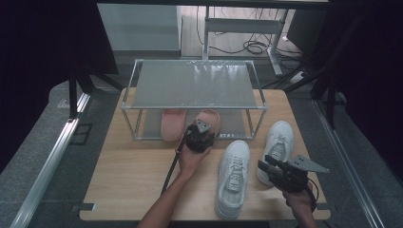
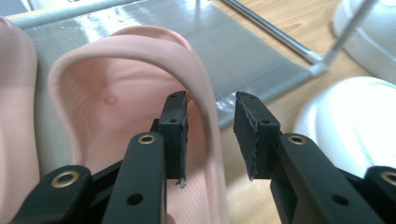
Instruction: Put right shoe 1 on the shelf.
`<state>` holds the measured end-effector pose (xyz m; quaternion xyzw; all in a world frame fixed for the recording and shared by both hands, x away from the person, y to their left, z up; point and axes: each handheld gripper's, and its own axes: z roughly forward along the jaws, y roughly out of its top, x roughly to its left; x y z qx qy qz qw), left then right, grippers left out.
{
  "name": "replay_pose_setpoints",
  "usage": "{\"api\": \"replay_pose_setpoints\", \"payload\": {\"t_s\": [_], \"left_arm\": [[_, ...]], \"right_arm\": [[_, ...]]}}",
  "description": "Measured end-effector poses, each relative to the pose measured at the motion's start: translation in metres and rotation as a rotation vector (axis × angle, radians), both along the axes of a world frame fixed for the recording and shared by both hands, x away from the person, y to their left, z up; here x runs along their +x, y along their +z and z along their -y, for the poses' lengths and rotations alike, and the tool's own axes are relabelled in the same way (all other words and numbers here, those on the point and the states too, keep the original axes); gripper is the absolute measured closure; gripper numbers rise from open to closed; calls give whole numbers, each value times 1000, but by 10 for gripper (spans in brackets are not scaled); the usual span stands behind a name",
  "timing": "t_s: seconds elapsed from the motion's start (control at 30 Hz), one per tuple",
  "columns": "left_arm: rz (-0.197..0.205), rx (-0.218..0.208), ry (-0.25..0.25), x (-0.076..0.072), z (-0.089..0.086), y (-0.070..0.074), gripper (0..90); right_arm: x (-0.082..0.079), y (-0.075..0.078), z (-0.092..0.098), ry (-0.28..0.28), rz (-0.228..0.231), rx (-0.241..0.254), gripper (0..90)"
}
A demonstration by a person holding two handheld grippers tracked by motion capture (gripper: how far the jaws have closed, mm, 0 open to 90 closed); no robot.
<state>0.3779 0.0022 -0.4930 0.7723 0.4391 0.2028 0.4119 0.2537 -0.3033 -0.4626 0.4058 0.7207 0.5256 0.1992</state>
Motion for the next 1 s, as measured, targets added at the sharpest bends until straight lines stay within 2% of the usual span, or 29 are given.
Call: {"api": "replay_pose_setpoints", "payload": {"t_s": [0.07, 0.1, 0.13, 0.17, 0.2, 0.27, 0.5, 0.7, 0.73, 0.77, 0.87, 0.9, 1.0], "left_arm": [[2, -12, -25, -9, -5, 4, 702], [3, -21, -37, -13, -6, 6, 783], [0, -30, -69, -20, -8, 10, 822], [0, -30, -69, -20, -8, 10, 847], [-18, -46, -98, -23, -7, 13, 866], [-21, -35, -105, -22, -3, 14, 883], [-39, -40, -95, -6, 10, 10, 899], [-47, 0, -91, 8, 25, 8, 899], [-50, 20, -87, 13, 28, 7, 899], [-50, 20, -87, 13, 28, 7, 899], [-56, 73, -69, 20, 31, 2, 899], [-56, 73, -69, 20, 31, 2, 900], [-61, 109, -52, 24, 31, -3, 899]], "right_arm": [[0, 0, 0, 0, 0, 0, 586], [0, 0, -1, 1, -1, 0, 586], [0, 0, -1, 1, -2, -1, 586], [0, 0, -1, 1, -2, -1, 586], [0, 0, -1, 1, -2, -1, 586], [0, -1, -2, 3, -3, -3, 586], [0, -1, -3, 7, -1, -5, 586], [0, -1, -2, 3, -2, -1, 586], [0, 0, -2, 4, 0, -1, 586], [0, 0, -2, 4, 0, -1, 586], [0, 0, -2, 3, -3, -1, 586], [0, 0, -2, 3, -3, -1, 586], [0, -1, -2, 5, -3, -3, 586]]}}
